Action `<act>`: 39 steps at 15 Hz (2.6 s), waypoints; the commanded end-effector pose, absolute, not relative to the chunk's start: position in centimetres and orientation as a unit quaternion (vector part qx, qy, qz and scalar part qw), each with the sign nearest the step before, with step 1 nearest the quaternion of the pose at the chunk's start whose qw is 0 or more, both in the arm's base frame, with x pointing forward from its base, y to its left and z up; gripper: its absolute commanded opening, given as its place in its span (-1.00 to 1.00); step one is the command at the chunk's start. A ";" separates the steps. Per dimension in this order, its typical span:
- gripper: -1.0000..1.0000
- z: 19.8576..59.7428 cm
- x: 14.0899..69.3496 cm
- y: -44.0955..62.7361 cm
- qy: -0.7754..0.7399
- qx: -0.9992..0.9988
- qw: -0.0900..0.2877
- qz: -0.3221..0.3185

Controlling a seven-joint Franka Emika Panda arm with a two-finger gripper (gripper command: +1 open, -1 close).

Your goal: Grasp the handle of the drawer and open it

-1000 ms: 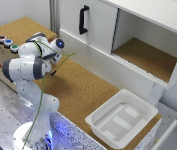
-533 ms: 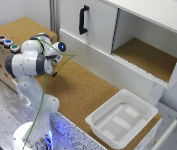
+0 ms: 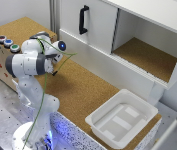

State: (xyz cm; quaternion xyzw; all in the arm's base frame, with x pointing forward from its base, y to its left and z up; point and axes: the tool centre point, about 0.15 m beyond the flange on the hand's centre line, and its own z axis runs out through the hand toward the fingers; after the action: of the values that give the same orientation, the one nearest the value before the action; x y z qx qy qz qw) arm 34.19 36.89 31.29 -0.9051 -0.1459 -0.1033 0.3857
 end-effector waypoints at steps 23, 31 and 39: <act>-1.00 27.5 34.7 33.4 -0.095 -0.899 0.416 -0.102; -1.00 26.7 35.7 29.6 -0.098 -0.897 0.420 -0.096; -1.00 26.3 37.3 26.5 -0.103 -0.900 0.414 -0.086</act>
State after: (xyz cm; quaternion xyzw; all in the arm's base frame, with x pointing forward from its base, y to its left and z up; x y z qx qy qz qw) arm 34.47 30.62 30.91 -0.9073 -0.0775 -0.1032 0.4002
